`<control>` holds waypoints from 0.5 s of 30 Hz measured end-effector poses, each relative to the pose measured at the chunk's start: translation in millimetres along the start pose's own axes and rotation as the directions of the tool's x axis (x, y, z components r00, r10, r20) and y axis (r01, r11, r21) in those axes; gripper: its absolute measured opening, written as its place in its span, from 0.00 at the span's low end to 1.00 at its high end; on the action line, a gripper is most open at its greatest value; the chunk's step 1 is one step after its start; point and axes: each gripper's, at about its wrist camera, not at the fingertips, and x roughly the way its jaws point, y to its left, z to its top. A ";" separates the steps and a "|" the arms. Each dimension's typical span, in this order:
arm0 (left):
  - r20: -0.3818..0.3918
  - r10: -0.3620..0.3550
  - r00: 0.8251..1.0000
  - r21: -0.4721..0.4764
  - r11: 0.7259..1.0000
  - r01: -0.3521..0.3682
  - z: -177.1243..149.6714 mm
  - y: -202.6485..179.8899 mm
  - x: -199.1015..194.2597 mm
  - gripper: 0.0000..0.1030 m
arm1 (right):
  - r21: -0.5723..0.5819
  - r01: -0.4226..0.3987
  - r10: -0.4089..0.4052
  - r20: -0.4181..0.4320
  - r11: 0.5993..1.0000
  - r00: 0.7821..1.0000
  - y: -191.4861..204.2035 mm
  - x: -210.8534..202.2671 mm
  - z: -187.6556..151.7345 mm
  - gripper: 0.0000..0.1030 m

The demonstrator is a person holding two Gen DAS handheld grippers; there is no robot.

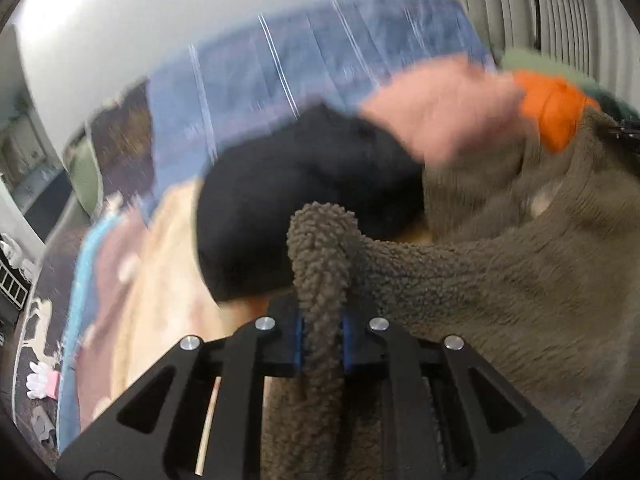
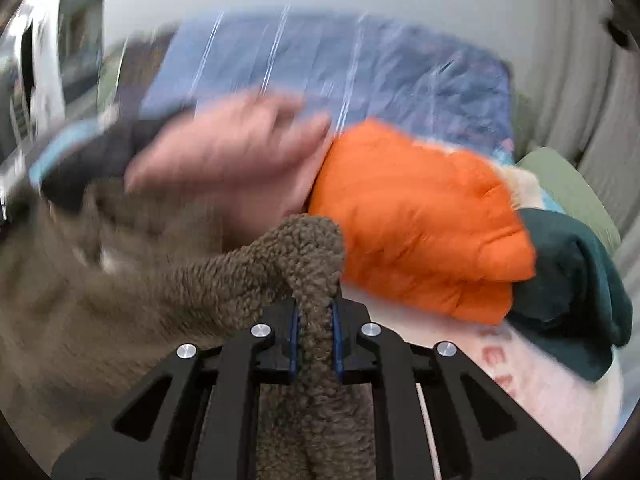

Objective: Fold large clothes
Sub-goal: 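Carry the folded jacket with both tools and lower it beside the orange clothes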

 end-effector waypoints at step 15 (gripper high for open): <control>-0.204 0.047 0.978 -0.151 0.985 -0.079 -34.7 34.1 80.2 0.55 | 0.184 0.121 -0.074 -0.245 0.976 0.967 -35.9 65.3 -30.4 0.57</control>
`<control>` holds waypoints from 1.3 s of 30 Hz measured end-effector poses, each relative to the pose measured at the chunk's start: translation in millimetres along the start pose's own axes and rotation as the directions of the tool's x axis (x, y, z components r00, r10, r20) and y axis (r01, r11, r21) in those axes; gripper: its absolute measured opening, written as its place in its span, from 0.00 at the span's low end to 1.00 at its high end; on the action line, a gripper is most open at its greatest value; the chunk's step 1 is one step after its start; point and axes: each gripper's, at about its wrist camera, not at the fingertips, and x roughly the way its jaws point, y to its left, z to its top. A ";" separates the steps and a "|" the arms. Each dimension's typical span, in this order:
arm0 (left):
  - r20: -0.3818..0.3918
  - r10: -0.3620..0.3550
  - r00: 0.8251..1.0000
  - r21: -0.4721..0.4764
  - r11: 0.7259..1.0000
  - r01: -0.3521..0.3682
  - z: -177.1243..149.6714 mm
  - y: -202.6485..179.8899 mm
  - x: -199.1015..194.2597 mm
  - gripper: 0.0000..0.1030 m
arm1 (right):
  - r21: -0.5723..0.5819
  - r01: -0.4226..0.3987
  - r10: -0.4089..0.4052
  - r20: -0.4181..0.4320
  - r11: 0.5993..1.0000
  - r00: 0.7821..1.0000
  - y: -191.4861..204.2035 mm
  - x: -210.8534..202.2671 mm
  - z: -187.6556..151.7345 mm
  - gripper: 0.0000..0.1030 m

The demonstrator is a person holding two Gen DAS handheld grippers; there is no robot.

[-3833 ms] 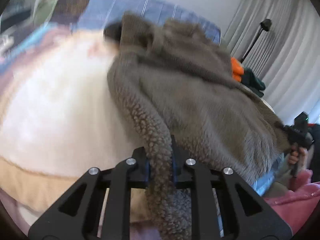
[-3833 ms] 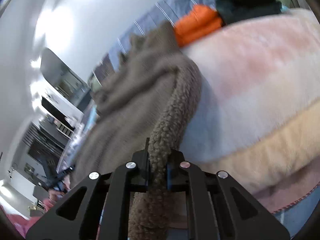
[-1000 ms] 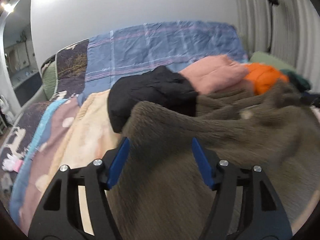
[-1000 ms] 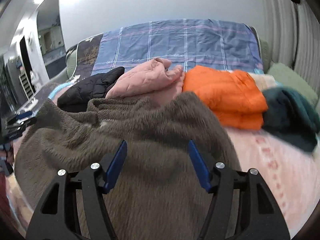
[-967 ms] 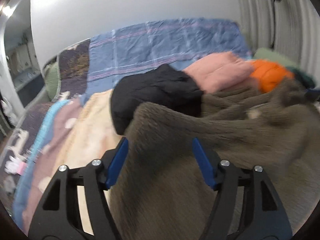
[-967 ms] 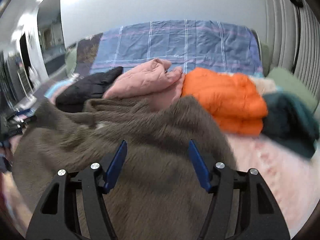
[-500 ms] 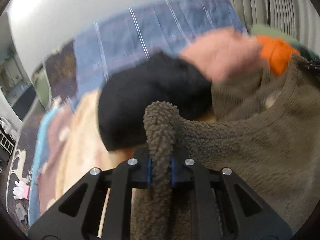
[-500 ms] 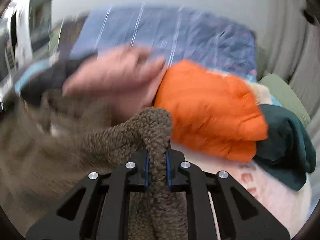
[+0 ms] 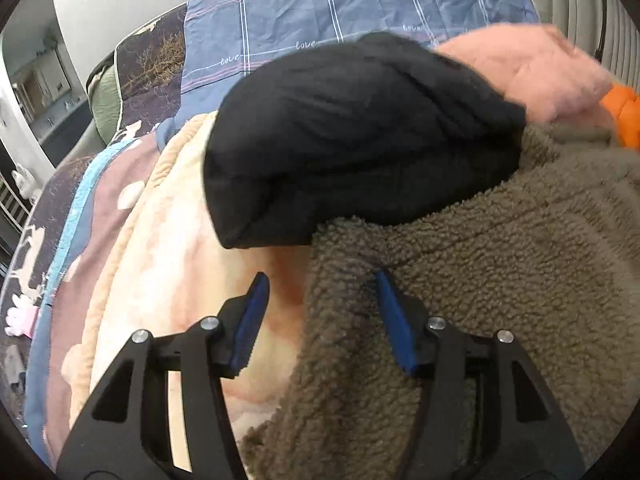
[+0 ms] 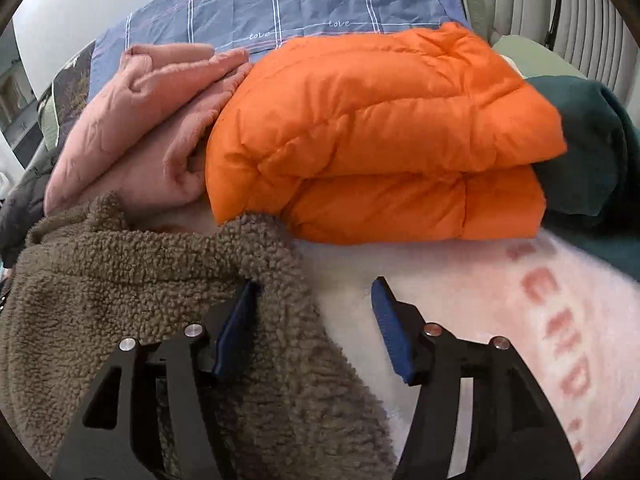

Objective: Fold large clothes
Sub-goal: 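Carry the folded jacket with both tools and lower it beside the orange clothes, then open both tools and press the brown fleece flat onto the pile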

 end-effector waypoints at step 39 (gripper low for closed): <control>-0.094 -0.177 0.980 0.095 0.978 0.186 -24.1 -133.7 -38.8 0.90 | -0.180 -0.059 0.069 0.050 0.982 0.996 125.9 -64.0 -105.0 0.89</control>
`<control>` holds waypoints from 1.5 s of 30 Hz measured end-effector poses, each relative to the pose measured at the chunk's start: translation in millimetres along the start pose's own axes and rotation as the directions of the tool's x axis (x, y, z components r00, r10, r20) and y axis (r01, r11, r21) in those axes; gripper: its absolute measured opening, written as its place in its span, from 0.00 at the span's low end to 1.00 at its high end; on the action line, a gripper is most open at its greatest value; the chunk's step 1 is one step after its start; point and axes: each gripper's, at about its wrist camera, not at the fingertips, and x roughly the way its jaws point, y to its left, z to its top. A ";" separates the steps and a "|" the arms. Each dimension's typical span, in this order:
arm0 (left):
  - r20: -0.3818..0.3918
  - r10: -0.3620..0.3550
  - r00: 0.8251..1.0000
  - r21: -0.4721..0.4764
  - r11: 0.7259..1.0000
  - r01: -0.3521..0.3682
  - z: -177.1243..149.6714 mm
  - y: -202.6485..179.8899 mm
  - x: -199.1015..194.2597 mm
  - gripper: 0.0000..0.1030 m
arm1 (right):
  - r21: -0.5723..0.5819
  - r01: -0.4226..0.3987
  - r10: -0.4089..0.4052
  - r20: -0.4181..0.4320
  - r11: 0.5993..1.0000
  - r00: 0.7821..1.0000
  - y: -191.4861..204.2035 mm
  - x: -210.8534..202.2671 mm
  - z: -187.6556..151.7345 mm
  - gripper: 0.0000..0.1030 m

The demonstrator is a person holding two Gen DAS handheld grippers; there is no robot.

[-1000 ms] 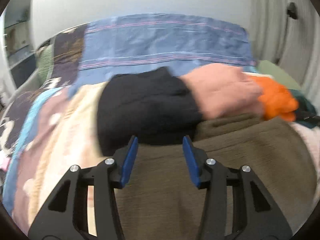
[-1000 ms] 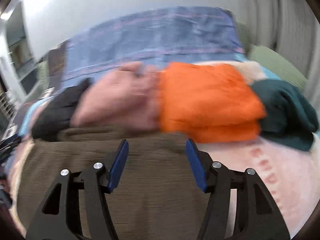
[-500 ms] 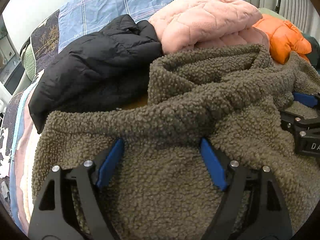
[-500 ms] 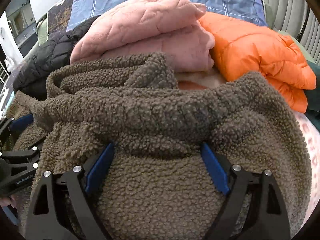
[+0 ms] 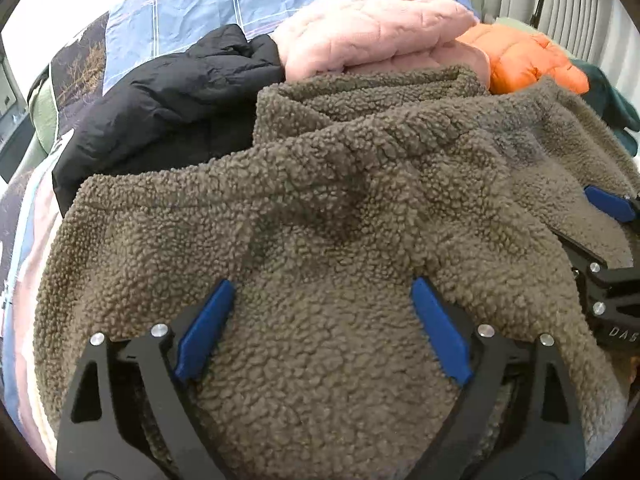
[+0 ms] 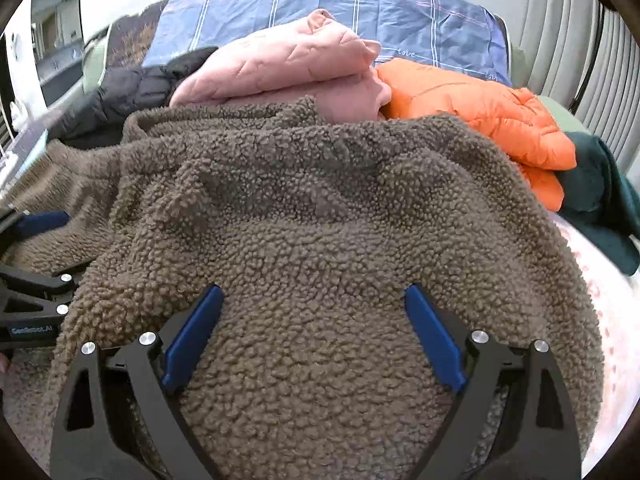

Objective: Fold large clothes

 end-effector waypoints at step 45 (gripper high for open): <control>0.184 0.031 0.982 -0.535 0.841 0.074 -214.6 174.5 -114.1 0.93 | -0.074 -0.278 0.278 -0.003 0.958 0.961 76.4 -77.9 -87.8 0.35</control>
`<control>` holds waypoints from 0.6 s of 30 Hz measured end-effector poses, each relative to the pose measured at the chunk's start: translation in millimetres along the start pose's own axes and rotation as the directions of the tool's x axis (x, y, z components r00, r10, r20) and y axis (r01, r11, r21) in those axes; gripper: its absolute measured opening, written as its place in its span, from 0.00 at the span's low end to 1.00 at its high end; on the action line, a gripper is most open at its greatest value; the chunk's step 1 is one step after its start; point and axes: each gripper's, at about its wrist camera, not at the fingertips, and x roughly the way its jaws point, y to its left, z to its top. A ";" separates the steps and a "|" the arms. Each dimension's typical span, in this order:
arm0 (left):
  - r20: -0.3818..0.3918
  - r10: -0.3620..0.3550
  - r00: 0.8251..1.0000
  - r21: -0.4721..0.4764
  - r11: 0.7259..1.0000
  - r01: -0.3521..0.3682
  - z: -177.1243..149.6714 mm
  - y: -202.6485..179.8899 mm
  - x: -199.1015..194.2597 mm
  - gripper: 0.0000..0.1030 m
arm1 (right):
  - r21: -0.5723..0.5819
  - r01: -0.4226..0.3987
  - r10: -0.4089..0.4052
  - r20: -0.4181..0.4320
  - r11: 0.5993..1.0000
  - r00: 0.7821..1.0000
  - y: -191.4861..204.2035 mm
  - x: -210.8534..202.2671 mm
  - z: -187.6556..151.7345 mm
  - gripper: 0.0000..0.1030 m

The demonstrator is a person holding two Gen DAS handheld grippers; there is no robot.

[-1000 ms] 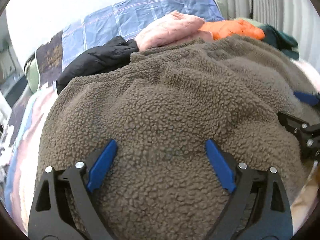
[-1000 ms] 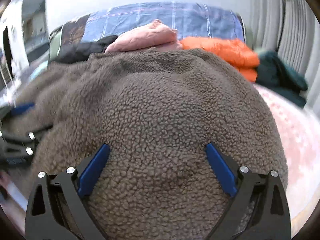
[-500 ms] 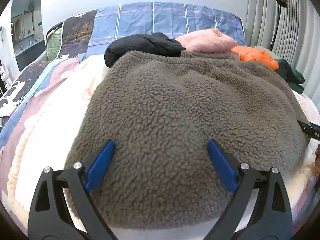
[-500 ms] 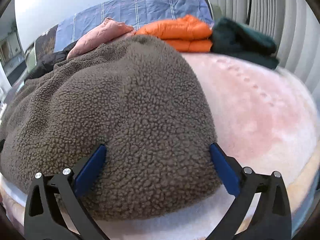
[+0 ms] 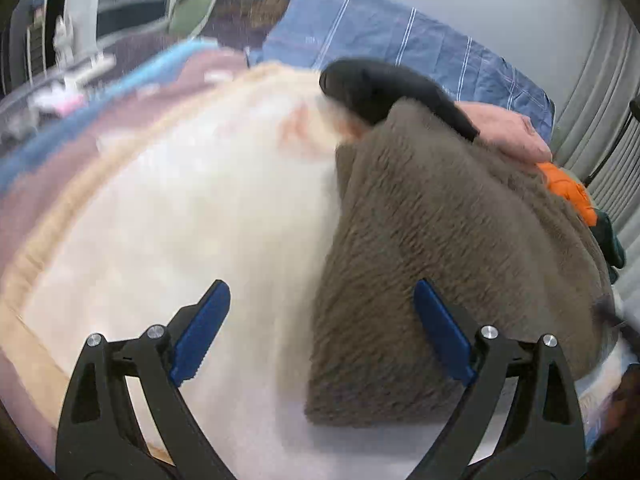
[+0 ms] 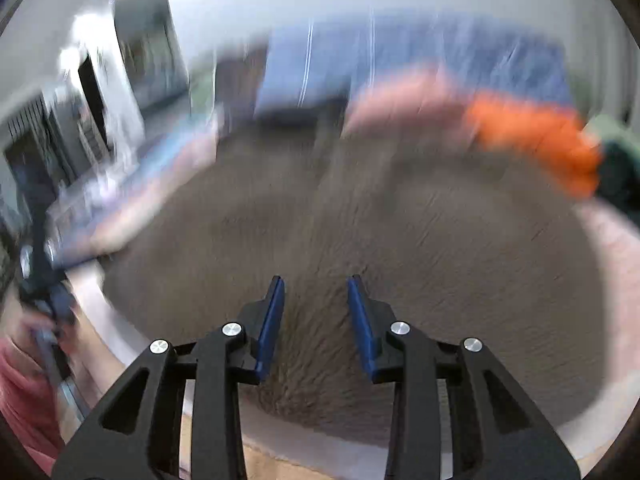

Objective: Fold large clothes

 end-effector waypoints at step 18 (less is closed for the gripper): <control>0.053 -0.017 0.998 0.022 1.000 0.015 -9.7 7.2 0.3 0.93 | 0.008 0.062 -0.063 0.065 0.998 0.996 -6.9 -7.5 57.6 0.33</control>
